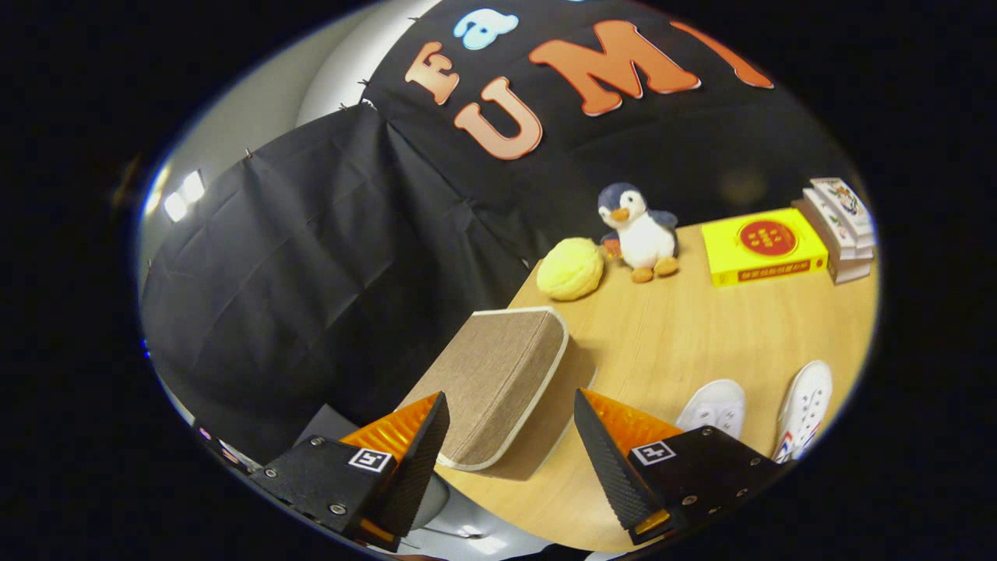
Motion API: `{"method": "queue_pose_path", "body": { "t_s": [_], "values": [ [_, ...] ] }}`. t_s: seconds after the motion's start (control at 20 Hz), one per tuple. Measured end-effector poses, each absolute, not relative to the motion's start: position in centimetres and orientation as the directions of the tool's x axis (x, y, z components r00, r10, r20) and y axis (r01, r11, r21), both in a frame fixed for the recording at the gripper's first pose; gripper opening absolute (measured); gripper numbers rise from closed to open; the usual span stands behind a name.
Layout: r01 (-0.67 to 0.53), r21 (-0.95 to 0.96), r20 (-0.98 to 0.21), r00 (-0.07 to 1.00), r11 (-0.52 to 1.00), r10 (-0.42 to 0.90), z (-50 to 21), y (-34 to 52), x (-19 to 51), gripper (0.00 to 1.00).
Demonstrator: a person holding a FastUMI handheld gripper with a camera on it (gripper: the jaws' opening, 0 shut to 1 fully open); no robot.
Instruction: Open the storage box then place both shoes into the box .Put the left shoe in first, then the right shoe, with the right side of both shoes facing outward in a uniform manner.
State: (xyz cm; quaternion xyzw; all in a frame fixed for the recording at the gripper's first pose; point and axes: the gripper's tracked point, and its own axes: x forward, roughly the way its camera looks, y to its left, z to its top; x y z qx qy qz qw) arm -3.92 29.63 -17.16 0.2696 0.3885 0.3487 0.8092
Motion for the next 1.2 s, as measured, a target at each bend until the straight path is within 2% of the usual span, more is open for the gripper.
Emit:
{"method": "queue_pose_path", "body": {
  "t_s": [0.2,0.55,0.7,1.1,1.2],
  "values": [
    [-0.305,0.789,-0.443,0.320,0.534,0.837,-19.7,33.0,-4.6,0.96],
    [-0.197,0.871,-0.414,0.200,0.451,0.888,-24.2,37.4,-4.3,0.96],
    [-0.153,0.879,-0.424,0.182,0.451,0.887,-26.0,38.4,-4.3,0.96],
    [-0.016,0.951,-0.302,0.163,0.308,0.939,-24.3,40.0,-4.6,0.95],
    [0.027,0.959,-0.283,0.192,0.284,0.940,-23.4,38.9,-4.1,0.90]
  ]
}}
